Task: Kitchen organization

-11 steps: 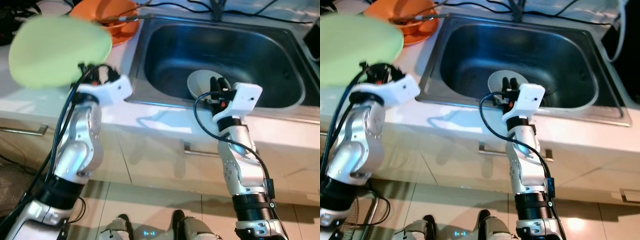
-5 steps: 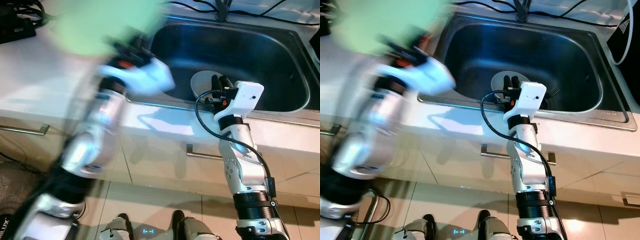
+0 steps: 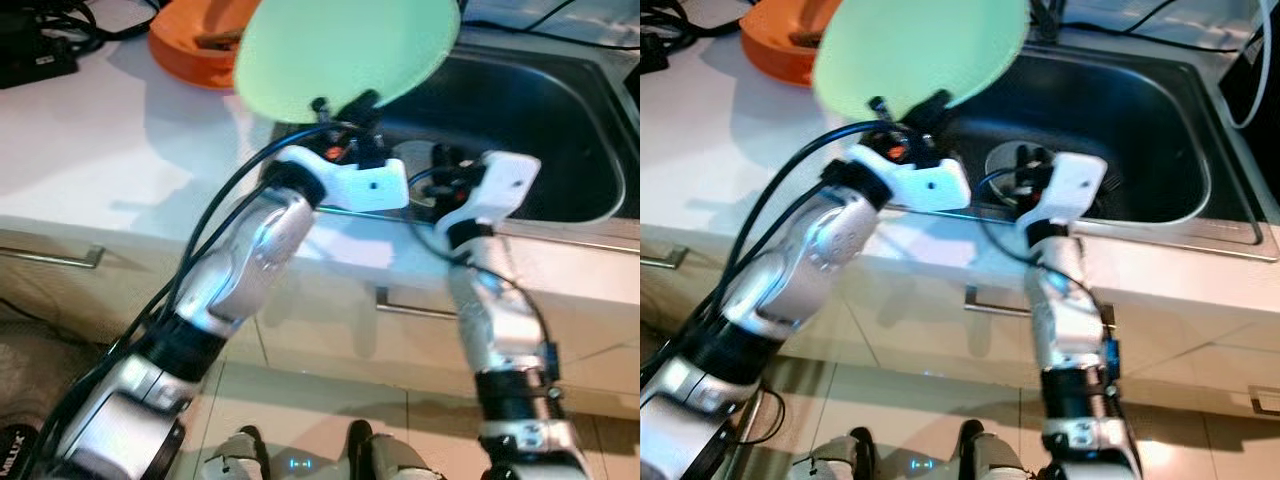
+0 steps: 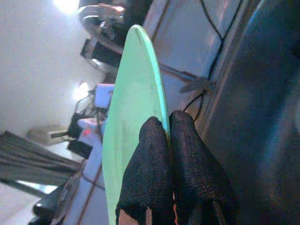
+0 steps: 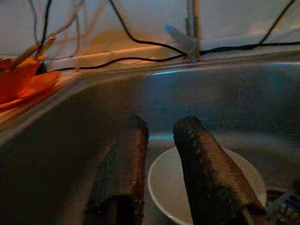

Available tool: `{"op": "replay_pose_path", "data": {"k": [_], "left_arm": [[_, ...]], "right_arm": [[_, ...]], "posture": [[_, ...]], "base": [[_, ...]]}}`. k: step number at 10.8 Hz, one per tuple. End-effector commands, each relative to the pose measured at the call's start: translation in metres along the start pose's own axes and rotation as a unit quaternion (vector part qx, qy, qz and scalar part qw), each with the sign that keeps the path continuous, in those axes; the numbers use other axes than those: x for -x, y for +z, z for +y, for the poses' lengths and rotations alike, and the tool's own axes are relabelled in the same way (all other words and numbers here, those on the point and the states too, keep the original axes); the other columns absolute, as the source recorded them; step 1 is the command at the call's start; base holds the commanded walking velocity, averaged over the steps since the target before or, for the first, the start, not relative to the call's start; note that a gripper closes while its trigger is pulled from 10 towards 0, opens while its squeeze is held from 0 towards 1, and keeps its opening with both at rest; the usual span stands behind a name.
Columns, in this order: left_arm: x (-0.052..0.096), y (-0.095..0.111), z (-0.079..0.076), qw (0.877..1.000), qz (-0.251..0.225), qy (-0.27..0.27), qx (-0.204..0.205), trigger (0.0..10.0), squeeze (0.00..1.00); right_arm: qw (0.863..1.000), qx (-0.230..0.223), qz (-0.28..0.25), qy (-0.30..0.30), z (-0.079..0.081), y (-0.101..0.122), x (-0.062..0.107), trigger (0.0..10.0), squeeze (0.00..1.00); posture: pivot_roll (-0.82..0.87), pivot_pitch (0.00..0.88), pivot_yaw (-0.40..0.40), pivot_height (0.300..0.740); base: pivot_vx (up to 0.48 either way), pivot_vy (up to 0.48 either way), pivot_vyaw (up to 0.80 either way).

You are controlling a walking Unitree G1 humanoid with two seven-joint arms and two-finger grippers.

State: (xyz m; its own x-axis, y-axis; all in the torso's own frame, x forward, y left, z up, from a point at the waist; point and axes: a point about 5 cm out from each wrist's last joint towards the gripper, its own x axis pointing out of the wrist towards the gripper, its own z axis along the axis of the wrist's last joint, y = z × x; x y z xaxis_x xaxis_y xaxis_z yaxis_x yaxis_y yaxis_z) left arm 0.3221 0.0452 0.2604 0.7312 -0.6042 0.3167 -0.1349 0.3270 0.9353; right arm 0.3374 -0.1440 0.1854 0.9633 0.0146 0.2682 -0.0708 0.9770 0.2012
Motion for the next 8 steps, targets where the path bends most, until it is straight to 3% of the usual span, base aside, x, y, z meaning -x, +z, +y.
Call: {"op": "replay_pose_path", "data": {"k": [1, 5, 7, 8], "left_arm": [[-0.003, 0.007, 0.002, 1.0, -0.025, 0.012, 0.0, 10.0, 0.0], [0.0, 0.004, -0.002, 0.999, -0.038, 0.012, 0.007, 10.0, 0.0], [0.001, 0.007, -0.008, 0.999, -0.044, -0.006, 0.008, 10.0, 0.0], [0.001, 0.009, -0.01, 0.999, -0.048, -0.007, 0.01, 10.0, 0.0]], "right_arm": [[1.0, -0.018, 0.011, -0.02, -0.012, 0.0, -0.001, 10.0, 1.0], [0.994, -0.107, 0.013, -0.035, -0.023, 0.016, -0.011, 10.0, 1.0], [0.976, -0.211, 0.03, -0.053, -0.035, 0.018, -0.013, 10.0, 1.0], [0.974, -0.217, 0.027, -0.062, -0.043, 0.019, -0.013, 10.0, 1.0]], "posture": [[0.08, 0.169, -0.019, 0.74], [0.07, 0.154, -0.017, 0.74], [0.07, 0.149, -0.017, 0.74], [0.08, 0.146, -0.018, 0.74]], "base": [[0.0, 0.0, 0.0], [0.0, 0.0, 0.0], [0.0, 0.0, 0.0], [0.0, 0.0, 0.0]]}}
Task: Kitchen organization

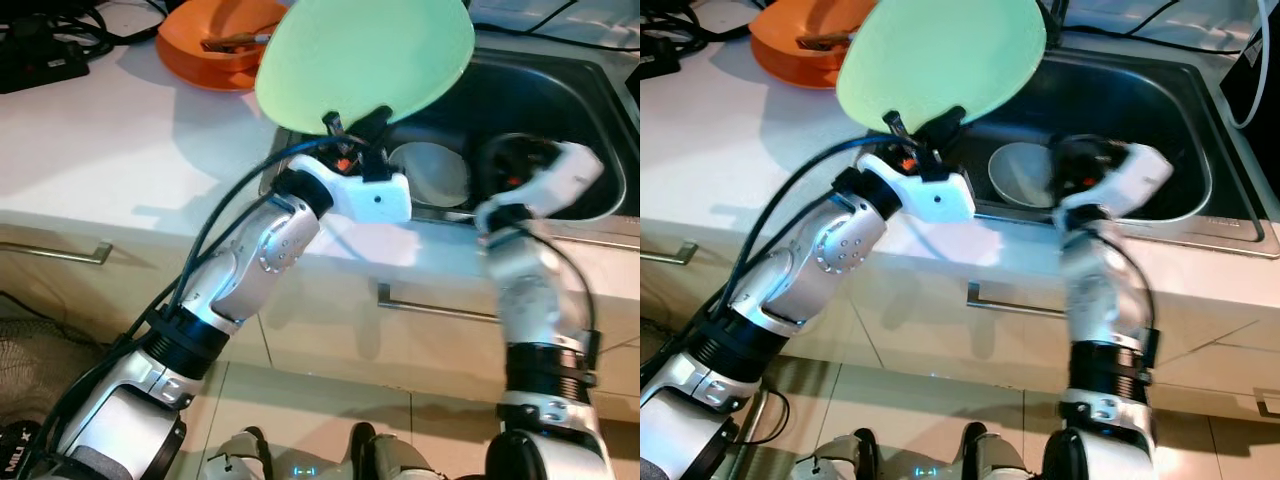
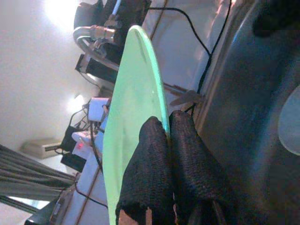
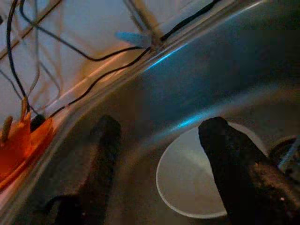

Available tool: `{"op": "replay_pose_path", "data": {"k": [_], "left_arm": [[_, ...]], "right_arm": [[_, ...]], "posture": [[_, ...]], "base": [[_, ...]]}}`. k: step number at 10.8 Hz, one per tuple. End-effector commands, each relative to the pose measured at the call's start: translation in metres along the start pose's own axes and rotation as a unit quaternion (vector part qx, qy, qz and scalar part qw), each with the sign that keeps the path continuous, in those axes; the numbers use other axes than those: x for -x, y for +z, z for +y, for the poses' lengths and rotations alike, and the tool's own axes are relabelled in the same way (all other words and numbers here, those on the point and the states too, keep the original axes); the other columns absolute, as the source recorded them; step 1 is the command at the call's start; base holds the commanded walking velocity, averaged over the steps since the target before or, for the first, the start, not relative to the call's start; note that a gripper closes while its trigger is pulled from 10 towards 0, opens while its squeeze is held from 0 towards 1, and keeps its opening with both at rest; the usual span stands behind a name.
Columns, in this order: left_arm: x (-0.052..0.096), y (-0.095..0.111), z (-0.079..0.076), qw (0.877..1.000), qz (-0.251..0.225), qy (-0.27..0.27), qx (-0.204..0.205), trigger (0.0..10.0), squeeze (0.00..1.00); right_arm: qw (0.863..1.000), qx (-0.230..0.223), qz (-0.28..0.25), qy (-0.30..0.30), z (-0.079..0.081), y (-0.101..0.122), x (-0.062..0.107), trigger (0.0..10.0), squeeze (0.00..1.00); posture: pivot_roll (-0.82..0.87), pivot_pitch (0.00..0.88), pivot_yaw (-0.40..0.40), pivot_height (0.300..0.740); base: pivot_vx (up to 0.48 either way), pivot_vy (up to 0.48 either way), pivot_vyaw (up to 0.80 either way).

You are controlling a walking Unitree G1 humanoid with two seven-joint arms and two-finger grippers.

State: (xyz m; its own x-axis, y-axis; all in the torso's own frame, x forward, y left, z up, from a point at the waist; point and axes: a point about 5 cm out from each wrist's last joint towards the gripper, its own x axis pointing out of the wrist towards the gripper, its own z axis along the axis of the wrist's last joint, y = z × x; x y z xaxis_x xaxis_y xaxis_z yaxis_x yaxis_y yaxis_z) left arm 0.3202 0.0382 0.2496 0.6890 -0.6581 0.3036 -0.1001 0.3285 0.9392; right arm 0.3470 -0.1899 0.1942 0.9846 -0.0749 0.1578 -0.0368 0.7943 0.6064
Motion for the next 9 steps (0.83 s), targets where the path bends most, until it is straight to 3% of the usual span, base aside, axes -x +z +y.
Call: {"op": "replay_pose_path", "data": {"k": [1, 5, 9], "left_arm": [[-0.001, 0.005, 0.001, 1.0, -0.015, 0.005, 0.001, 10.0, 0.0], [0.001, 0.009, -0.01, 0.999, -0.026, -0.028, 0.015, 10.0, 0.0], [0.0, 0.011, -0.017, 0.998, -0.029, -0.051, 0.025, 10.0, 0.0]], "right_arm": [[1.0, -0.011, -0.008, 0.005, 0.002, 0.008, -0.001, 10.0, 1.0], [0.99, -0.136, -0.024, 0.042, 0.011, 0.026, -0.003, 10.0, 1.0], [0.98, -0.179, -0.038, 0.077, 0.015, 0.04, 0.0, 10.0, 1.0]], "posture": [[0.07, 0.146, -0.017, 0.74], [0.07, 0.158, -0.012, 0.74], [0.07, 0.176, -0.011, 0.74]], "base": [[0.0, 0.0, 0.0], [0.0, 0.0, 0.0], [0.0, 0.0, 0.0]]}}
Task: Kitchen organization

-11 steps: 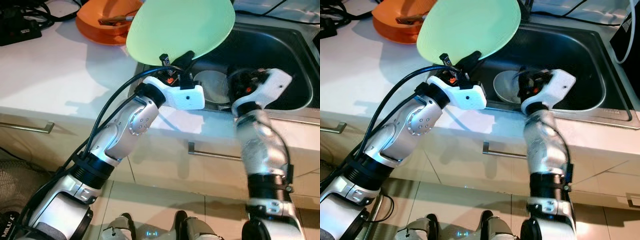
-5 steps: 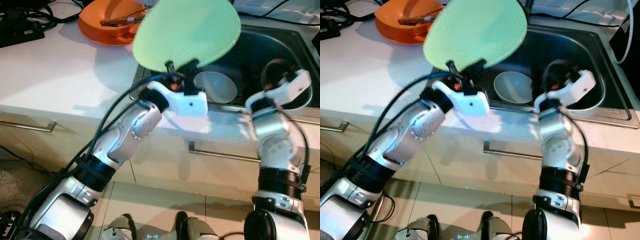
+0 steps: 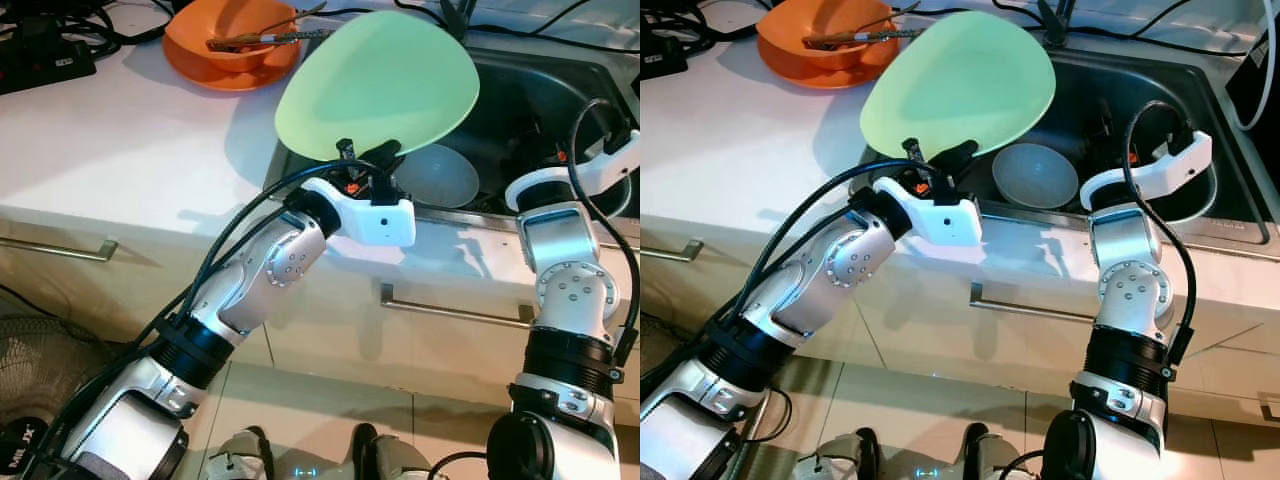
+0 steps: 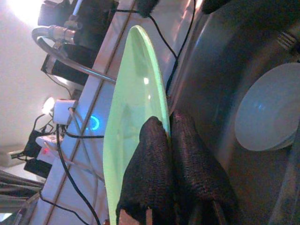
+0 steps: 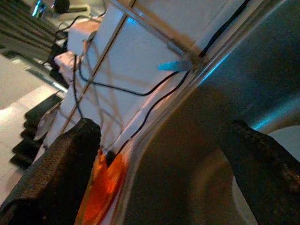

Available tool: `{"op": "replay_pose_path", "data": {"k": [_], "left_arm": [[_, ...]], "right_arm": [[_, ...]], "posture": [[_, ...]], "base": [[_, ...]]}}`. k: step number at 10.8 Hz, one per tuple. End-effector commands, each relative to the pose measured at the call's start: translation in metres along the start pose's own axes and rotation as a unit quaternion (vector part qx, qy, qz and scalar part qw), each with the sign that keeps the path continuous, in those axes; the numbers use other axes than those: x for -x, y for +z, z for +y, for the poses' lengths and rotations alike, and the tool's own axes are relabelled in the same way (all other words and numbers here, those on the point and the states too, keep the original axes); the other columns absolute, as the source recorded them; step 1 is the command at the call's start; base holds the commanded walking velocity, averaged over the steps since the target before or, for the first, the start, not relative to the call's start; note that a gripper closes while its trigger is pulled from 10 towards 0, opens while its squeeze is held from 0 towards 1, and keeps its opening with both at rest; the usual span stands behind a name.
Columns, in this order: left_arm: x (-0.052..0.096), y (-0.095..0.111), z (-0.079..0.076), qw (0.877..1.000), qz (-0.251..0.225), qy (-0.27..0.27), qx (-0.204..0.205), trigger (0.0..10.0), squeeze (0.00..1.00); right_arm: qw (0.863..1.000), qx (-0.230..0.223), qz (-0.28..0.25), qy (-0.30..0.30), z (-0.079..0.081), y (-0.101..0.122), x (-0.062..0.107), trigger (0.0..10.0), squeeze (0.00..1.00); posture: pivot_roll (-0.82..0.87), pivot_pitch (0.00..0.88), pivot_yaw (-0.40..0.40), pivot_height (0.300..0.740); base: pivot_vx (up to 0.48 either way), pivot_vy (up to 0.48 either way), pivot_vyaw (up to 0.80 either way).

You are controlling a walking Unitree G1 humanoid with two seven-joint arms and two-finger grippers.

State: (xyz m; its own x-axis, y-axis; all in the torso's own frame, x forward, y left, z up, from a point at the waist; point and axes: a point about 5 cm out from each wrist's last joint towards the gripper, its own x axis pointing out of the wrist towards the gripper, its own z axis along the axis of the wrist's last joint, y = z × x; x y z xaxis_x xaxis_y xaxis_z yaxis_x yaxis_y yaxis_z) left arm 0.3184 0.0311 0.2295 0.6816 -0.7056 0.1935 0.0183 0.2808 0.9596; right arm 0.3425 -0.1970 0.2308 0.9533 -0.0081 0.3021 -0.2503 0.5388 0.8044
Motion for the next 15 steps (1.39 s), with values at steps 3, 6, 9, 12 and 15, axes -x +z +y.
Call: {"op": "replay_pose_path", "data": {"k": [3, 6, 9, 12, 15], "left_arm": [[-0.002, 0.01, 0.001, 1.0, -0.026, -0.004, 0.0, 10.0, 0.0], [-0.003, 0.013, 0.001, 0.999, -0.037, -0.01, -0.002, 10.0, 0.0], [-0.002, 0.016, -0.001, 0.999, -0.047, -0.02, -0.003, 10.0, 0.0], [-0.003, 0.016, -0.001, 0.999, -0.048, -0.021, -0.005, 10.0, 0.0], [-0.003, 0.016, -0.001, 0.999, -0.048, -0.023, -0.009, 10.0, 0.0]], "right_arm": [[0.999, -0.018, 0.01, 0.038, 0.015, -0.005, 0.002, 10.0, 0.0], [0.998, -0.008, 0.03, 0.049, 0.021, -0.017, 0.004, 10.0, 0.0], [0.998, -0.008, 0.036, 0.046, 0.021, -0.02, 0.005, 10.0, 0.0], [0.998, -0.01, 0.047, 0.051, 0.023, -0.027, 0.006, 0.0, 0.0], [0.997, -0.013, 0.051, 0.055, 0.026, -0.03, 0.007, 0.0, 0.0]], "posture": [[0.07, 0.181, -0.008, 0.74], [0.08, 0.187, -0.007, 0.74], [0.08, 0.188, -0.007, 0.74], [0.08, 0.19, -0.008, 0.74], [0.08, 0.192, -0.007, 0.74]], "base": [[0.0, 0.0, 0.0], [0.0, 0.0, 0.0], [0.0, 0.0, 0.0], [0.0, 0.0, 0.0], [0.0, 0.0, 0.0]]}}
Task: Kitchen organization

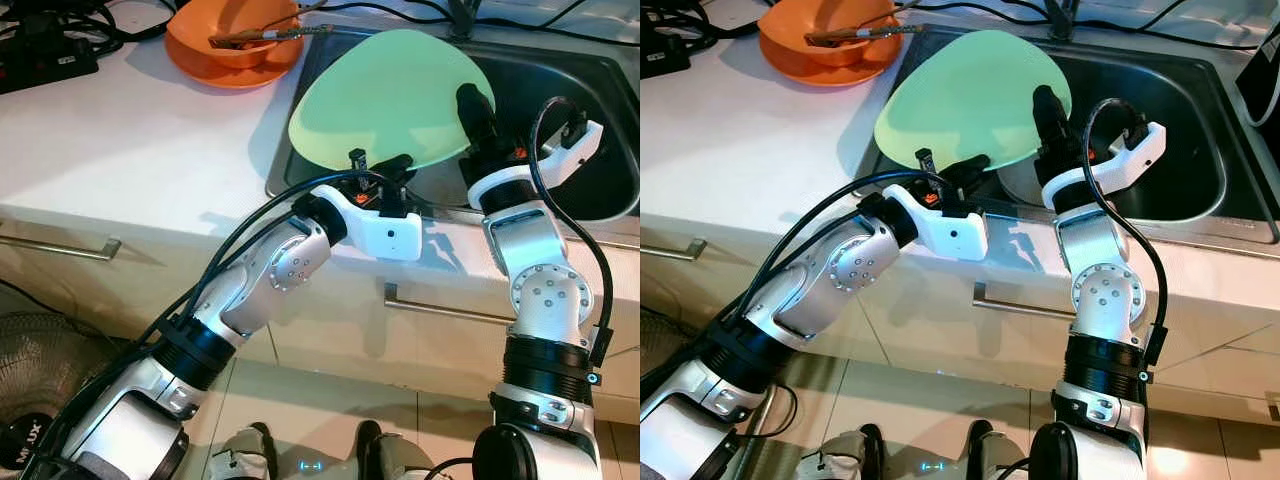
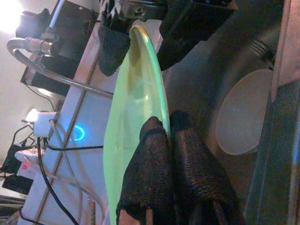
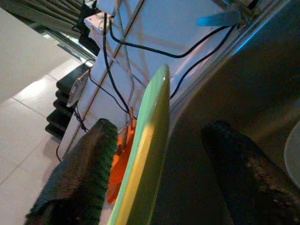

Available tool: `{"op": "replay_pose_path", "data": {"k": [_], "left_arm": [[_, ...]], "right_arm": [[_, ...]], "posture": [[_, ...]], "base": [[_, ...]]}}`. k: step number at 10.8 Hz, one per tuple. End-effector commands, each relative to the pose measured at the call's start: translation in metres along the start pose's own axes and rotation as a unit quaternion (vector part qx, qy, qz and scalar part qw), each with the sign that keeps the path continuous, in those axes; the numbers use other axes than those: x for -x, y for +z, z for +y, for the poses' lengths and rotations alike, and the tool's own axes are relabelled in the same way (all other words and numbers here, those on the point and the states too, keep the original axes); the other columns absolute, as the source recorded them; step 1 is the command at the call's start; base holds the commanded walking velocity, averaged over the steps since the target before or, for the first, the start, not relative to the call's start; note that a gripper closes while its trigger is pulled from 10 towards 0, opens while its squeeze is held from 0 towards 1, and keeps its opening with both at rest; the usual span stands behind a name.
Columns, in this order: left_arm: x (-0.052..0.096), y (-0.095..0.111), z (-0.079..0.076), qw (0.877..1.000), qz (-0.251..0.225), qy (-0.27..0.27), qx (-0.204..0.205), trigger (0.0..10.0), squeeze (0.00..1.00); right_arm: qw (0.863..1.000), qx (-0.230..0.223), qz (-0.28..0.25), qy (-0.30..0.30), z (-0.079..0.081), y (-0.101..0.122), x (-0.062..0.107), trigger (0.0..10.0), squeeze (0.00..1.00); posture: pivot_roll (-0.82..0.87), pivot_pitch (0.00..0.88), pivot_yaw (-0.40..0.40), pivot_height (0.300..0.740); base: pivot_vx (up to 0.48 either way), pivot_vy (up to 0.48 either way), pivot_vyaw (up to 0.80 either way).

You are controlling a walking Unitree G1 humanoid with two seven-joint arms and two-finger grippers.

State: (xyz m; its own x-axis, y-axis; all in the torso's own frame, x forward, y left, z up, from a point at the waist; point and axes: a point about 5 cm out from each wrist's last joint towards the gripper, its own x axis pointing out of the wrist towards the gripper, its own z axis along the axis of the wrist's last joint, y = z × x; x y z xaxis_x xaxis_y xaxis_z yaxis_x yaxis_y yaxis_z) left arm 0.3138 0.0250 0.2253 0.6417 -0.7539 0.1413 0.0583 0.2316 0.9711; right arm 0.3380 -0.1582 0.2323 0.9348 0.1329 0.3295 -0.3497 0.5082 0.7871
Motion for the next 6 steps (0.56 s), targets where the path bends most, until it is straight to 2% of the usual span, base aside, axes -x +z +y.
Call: {"op": "replay_pose_path", "data": {"k": [1, 6], "left_arm": [[-0.0025, 0.0076, 0.0066, 1.0, -0.018, 0.012, -0.011, 10.0, 0.0], [-0.0026, 0.0043, 0.0073, 1.0, -0.009, 0.013, -0.019, 10.0, 0.0]], "right_arm": [[1.0, 0.001, 0.0, 0.007, 0.004, 0.0003, 0.0026, 0.0, 0.0], [1.0, 0.002, -0.003, 0.008, 0.0045, 0.0018, 0.0022, 0.0, 0.0]], "posture": [[0.08, 0.193, -0.007, 0.74], [0.08, 0.194, -0.006, 0.74]], "base": [[0.0, 0.0, 0.0], [0.0, 0.0, 0.0]]}}
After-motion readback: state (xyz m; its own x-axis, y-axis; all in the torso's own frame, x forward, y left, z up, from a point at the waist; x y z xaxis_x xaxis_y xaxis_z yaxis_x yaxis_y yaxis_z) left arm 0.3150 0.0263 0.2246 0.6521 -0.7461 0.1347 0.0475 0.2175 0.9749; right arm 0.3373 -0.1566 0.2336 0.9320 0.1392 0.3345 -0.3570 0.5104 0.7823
